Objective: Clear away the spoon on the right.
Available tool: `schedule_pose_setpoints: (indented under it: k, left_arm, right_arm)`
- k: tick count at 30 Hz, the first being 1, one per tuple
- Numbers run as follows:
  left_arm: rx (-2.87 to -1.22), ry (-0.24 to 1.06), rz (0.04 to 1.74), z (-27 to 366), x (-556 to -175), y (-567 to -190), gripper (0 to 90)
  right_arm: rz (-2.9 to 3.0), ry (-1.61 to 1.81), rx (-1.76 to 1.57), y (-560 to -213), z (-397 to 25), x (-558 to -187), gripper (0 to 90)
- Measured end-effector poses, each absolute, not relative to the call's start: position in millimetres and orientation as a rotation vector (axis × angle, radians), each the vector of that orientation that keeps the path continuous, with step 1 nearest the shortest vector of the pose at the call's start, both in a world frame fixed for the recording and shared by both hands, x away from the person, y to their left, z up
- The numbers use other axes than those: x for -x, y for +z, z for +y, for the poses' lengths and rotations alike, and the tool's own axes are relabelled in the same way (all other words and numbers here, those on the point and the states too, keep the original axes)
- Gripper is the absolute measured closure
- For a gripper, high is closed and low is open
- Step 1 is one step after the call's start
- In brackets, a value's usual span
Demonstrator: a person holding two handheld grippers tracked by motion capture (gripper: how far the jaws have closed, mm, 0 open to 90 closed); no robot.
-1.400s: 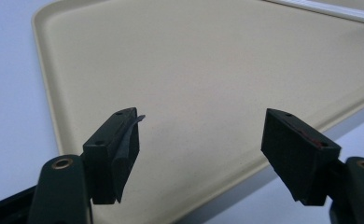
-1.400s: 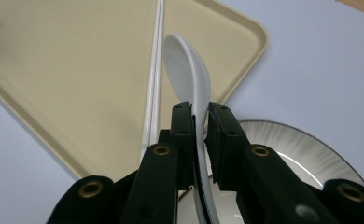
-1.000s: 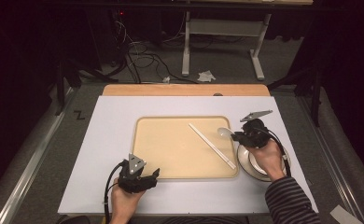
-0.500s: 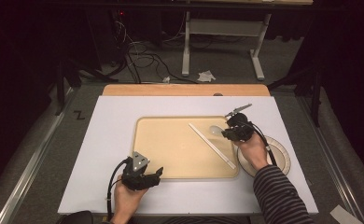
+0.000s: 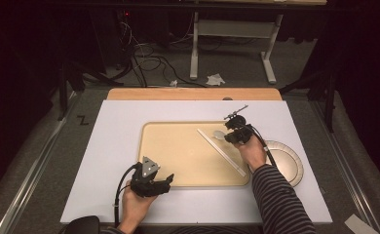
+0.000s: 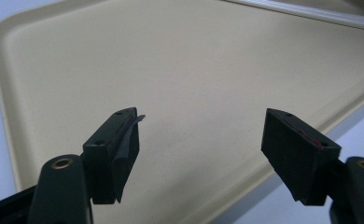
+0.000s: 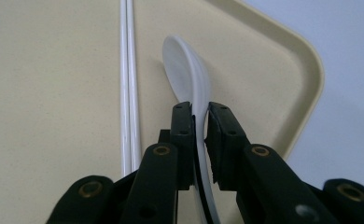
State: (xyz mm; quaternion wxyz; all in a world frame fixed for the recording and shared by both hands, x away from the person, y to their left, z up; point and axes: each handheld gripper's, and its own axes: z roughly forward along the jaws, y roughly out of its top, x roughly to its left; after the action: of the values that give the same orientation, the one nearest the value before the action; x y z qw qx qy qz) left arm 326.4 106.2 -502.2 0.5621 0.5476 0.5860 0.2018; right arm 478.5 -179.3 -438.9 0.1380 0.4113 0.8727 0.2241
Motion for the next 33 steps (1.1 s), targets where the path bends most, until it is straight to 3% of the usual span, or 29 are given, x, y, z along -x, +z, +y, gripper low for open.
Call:
schedule_pose_setpoints:
  k: [21,33]
  left_arm:
    - [-1.318,0.457,1.36,100.9,-328.9,-502.3,28.1]
    - [-1.316,0.458,1.357,100.2,-328.2,-502.3,28.1]
  right_arm:
    - [2.524,0.56,-1.283,-461.3,-153.8,-506.0,84.1]
    - [2.546,0.463,-1.266,-476.4,-146.7,-513.6,65.7]
